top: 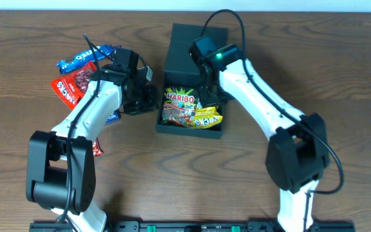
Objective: Pack container
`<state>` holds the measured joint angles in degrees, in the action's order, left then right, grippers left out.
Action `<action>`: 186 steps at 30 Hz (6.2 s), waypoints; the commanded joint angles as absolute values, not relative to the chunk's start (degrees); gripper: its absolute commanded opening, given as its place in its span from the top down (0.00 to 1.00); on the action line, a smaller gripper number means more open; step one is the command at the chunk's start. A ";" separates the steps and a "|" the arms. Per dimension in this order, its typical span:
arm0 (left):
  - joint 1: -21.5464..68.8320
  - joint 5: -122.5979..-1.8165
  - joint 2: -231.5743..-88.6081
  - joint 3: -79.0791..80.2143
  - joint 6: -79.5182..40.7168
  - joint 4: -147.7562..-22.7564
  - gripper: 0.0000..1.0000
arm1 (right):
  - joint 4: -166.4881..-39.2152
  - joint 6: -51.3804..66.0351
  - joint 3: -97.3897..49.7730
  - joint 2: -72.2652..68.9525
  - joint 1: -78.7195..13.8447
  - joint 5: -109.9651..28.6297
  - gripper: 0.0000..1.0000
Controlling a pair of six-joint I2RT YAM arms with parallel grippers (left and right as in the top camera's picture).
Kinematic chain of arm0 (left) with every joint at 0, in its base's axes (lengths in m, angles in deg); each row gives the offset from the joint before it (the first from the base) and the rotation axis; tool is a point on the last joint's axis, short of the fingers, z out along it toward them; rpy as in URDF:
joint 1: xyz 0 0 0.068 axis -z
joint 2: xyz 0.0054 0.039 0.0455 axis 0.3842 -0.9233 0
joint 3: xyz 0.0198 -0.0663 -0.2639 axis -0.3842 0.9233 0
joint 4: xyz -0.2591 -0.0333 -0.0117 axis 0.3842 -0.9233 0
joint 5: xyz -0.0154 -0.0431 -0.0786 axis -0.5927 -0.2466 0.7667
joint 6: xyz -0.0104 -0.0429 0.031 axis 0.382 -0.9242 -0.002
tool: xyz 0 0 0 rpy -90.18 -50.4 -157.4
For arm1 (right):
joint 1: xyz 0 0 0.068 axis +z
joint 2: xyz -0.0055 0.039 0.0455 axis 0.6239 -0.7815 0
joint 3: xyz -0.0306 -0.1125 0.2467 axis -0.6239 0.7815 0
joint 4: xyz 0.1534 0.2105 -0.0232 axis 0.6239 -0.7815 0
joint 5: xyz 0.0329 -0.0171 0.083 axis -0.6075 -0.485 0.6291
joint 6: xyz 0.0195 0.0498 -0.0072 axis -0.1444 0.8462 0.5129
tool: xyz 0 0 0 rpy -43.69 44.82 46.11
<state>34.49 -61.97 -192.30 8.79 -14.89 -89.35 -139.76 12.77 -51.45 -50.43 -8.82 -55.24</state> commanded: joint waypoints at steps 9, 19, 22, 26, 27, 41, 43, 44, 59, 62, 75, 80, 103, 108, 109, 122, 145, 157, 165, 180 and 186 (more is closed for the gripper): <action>34.78 -62.97 -192.21 8.76 -15.19 -89.29 0.94 | -140.83 14.26 -51.16 -56.83 -7.47 -51.45 0.98; 34.78 -62.99 -192.21 8.76 -15.59 -88.63 0.94 | -138.45 17.62 -47.45 -58.45 -7.23 -50.91 0.98; 34.78 -62.99 -192.21 8.76 -15.56 -88.66 0.94 | -136.13 17.67 -44.87 -58.52 -7.23 -52.22 0.98; 34.76 -62.99 -192.21 8.76 -15.59 -88.55 0.94 | -134.40 17.60 -43.97 -58.52 -7.23 -54.36 0.99; 34.78 -62.99 -192.21 8.76 -15.59 -88.55 0.94 | -133.92 17.58 -43.97 -58.52 -7.16 -54.49 0.99; 34.76 -62.99 -192.21 8.76 -15.56 -88.46 0.94 | -139.23 17.16 -52.01 -48.18 -7.03 -56.66 0.99; 34.76 -62.99 -192.21 8.76 -15.56 -88.46 0.94 | -138.53 17.16 -52.01 -45.82 -7.07 -59.72 0.98; 34.76 -62.99 -192.21 8.76 -15.56 -88.46 0.94 | -138.01 17.14 -52.01 -45.14 -7.14 -61.62 0.99; 34.76 -62.99 -192.21 8.76 -15.56 -88.48 0.94 | -129.99 16.53 -51.45 -56.48 -8.10 -64.81 0.98; 34.76 -62.99 -192.21 8.76 -15.56 -88.48 0.94 | -128.92 16.55 -51.45 -58.15 -8.49 -65.42 0.99; 34.74 -62.99 -192.21 8.76 -15.56 -88.46 0.94 | -129.53 16.62 -51.51 -60.55 -8.84 -65.22 0.99; 34.74 -63.06 -192.21 8.76 -15.54 -88.41 0.94 | -130.51 16.81 -51.51 -53.29 -8.71 -65.22 0.98; 23.02 -100.74 -180.56 -0.02 -10.71 -97.90 0.94 | -133.16 12.40 -51.51 -20.40 -15.09 -64.98 0.78; 16.20 -100.26 -183.01 0.00 -16.66 -97.53 0.71 | -133.31 12.44 -51.51 -19.98 -17.04 -64.98 0.39; 15.39 -100.30 -183.69 0.00 -18.10 -97.44 0.65 | -133.29 12.44 -51.51 -20.03 -17.28 -64.96 0.32; 13.99 -100.06 -197.72 0.02 -23.98 -89.40 0.04 | -129.38 9.82 -51.51 -20.03 -22.22 -64.96 0.13; 13.93 -96.74 -207.93 0.02 -23.87 -82.80 0.82 | -130.03 8.84 -51.51 -20.03 -22.55 -64.74 0.14; 13.95 -96.35 -198.70 -0.09 -24.96 -89.59 0.94 | -129.57 9.08 -51.51 -20.03 -22.55 -64.76 0.17; 15.48 -89.40 -179.01 -0.09 -4.35 -90.67 0.94 | -129.62 9.93 -51.51 -19.15 -22.55 -64.31 0.19; 24.29 -39.37 -171.31 -0.02 64.34 -110.05 0.94 | -131.28 9.84 -51.51 -3.70 -22.57 -64.46 0.18; 31.83 -42.67 -176.25 -0.02 76.50 -108.92 0.94 | -135.32 9.84 -51.51 -0.33 -22.57 -66.56 0.17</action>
<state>29.62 -43.69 -173.74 0.50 66.46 -109.68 -134.45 9.34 -51.29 -0.81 -22.20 -64.90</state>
